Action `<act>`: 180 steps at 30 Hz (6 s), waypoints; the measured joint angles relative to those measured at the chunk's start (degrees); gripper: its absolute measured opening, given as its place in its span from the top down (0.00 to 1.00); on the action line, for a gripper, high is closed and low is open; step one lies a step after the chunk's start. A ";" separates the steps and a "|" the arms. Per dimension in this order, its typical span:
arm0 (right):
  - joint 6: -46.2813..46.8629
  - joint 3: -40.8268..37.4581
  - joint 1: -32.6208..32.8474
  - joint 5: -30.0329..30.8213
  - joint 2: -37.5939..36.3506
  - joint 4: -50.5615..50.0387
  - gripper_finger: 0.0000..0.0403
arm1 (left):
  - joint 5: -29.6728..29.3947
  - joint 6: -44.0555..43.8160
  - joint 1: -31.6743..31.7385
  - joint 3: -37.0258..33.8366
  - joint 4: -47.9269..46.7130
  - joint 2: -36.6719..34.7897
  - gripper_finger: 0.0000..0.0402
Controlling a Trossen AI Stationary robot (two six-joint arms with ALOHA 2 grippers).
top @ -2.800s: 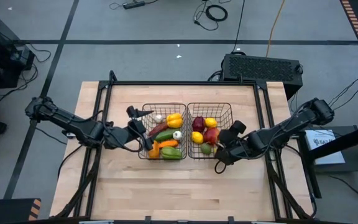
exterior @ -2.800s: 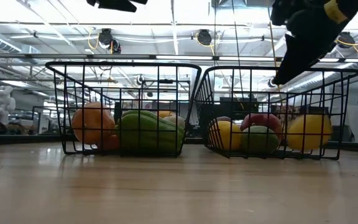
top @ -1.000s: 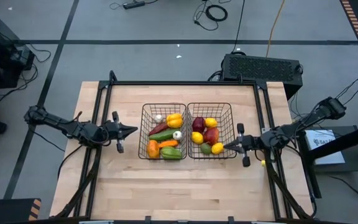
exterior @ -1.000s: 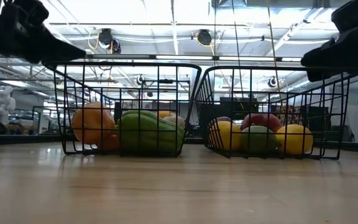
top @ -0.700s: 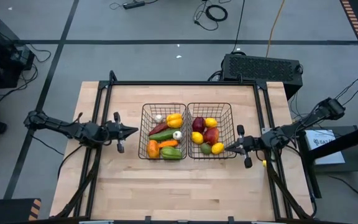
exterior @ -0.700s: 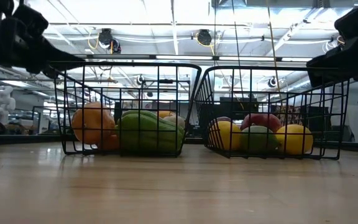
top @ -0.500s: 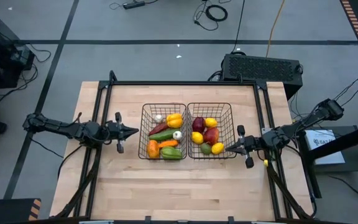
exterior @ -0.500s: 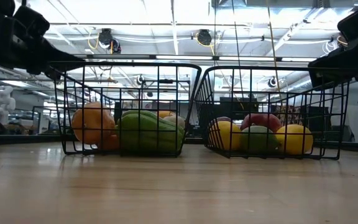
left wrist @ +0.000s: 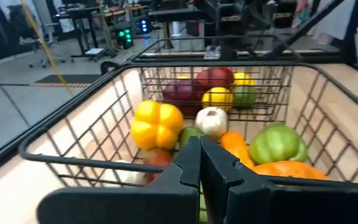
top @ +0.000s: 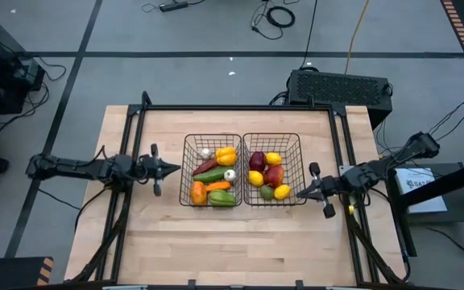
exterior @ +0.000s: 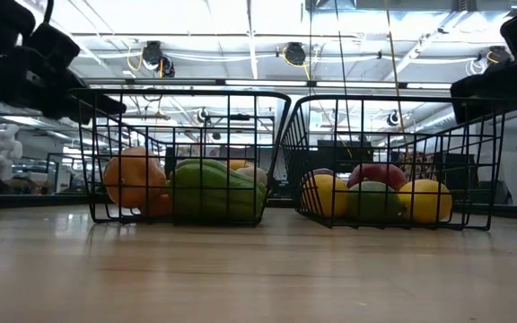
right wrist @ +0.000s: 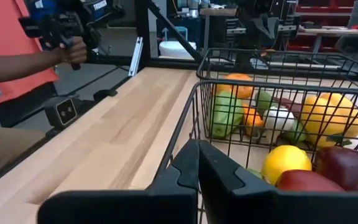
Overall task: Sort produce into baskets
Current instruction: Return to Home Position
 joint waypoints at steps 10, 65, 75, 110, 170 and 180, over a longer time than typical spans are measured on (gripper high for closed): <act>-2.87 0.04 0.00 -1.33 -10.60 -4.76 1.00 | 4.09 -0.26 3.60 -0.02 -1.13 0.00 0.99; -5.15 0.07 -25.14 -16.31 -13.53 -6.01 1.00 | 5.07 0.04 5.39 -0.11 -0.06 -0.23 1.00; -5.26 0.07 -25.11 -16.31 -13.53 -6.05 1.00 | 8.85 -0.15 5.48 -0.11 -0.45 -4.48 1.00; -5.26 0.07 -25.09 -16.31 -13.51 -6.05 1.00 | 11.69 1.23 5.52 -0.11 -2.22 -11.69 0.96; -5.26 0.07 -25.09 -16.33 -13.51 -6.07 1.00 | 11.58 1.25 5.52 -0.11 -2.00 -11.69 0.96; -5.26 0.07 -25.09 -16.32 -13.50 -6.07 1.00 | 11.58 1.27 5.52 -0.11 -2.07 -11.67 0.96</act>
